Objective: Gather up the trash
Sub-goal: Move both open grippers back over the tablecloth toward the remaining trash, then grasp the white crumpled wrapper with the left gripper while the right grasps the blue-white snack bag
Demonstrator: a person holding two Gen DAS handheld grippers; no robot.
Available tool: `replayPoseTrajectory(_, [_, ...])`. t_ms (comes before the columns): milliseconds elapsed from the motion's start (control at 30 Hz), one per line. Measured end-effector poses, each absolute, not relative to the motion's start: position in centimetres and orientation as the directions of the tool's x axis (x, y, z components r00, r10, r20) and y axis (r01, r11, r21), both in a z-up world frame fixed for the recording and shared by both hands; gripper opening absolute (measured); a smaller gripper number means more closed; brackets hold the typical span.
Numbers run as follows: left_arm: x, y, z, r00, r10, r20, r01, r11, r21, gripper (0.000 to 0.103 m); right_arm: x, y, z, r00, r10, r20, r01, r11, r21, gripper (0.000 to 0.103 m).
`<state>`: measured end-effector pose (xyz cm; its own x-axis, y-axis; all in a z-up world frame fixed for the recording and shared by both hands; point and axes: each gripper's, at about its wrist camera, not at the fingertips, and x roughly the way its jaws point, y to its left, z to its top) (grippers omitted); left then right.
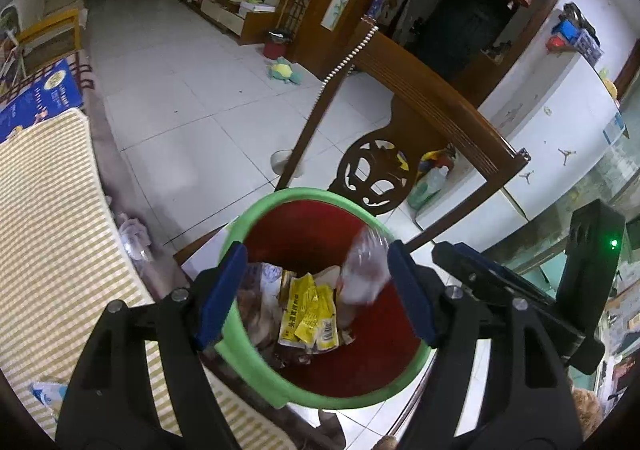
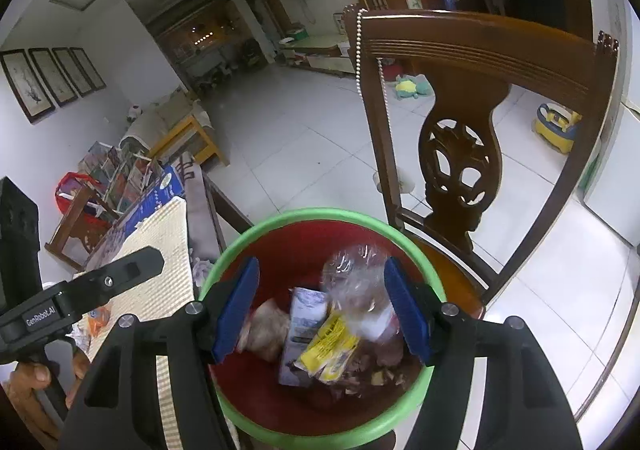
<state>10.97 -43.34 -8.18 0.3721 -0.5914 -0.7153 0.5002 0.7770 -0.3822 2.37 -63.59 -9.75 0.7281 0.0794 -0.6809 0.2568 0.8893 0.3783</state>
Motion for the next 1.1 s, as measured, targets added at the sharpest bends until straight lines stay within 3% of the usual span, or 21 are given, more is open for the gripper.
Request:
replayPoseTrajectory(300, [9.9,-37.3,-7.5,0.443,-0.549,-0.709,0.429,0.824,-0.370,0.070,4.2,-59.6,-9.1,0.727,0.132,-0.674,0.176,0.913,0.368,0.064])
replayPoseTrajectory(667, [6.6,-23.9,-9.5,0.507,-0.418,-0.754,0.293,0.906,-0.305,0.077,6.9,-49.6,-9.3,0.667,0.263,-0.697,0.003,0.935,0.355,0.065])
replayPoseTrajectory(800, [5.1,-18.6,-10.7,0.507,-0.351,-0.787,0.244,0.935,-0.259,0.078,7.2,-44.9,-10.3,0.603,0.318,-0.732,-0.058,0.932,0.357,0.069])
replayPoseTrajectory(1100, [3.4,-8.2,-11.4,0.528,-0.290,-0.798,0.105,0.955,-0.278,0.078,7.2,-29.9,-15.0,0.394,0.380,-0.837,-0.247,0.921,0.301,0.071])
